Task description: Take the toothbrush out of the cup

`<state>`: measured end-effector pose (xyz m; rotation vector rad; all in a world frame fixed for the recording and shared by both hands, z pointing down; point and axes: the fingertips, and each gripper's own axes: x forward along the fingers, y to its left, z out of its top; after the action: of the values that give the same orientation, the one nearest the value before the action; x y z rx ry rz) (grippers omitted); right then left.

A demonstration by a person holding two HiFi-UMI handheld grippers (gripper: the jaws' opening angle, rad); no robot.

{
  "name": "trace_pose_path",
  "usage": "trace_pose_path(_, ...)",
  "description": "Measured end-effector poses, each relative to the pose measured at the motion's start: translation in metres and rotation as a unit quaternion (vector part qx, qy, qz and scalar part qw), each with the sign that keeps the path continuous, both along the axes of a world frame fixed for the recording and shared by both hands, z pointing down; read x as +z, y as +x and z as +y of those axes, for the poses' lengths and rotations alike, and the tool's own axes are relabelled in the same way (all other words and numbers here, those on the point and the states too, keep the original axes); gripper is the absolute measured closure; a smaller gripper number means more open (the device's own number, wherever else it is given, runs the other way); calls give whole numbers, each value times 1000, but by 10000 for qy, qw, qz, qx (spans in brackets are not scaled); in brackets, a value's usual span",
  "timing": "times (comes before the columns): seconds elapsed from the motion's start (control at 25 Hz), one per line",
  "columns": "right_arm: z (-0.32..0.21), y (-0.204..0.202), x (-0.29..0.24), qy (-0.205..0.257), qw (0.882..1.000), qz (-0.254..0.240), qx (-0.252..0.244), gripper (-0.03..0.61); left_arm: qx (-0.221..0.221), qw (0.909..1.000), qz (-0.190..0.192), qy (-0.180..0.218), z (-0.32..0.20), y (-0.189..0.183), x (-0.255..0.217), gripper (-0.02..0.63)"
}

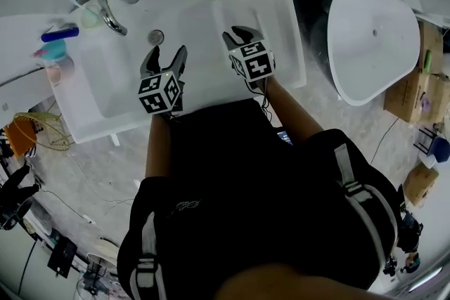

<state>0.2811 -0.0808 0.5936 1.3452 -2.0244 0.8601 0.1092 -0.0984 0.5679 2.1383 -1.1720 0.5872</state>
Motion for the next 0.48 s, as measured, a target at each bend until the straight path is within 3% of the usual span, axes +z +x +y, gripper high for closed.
trace_pose_path(0.48,-14,-120,-30,250,9980,-192,-542,469,-705,9972,136,217,-21,-124,-28,262)
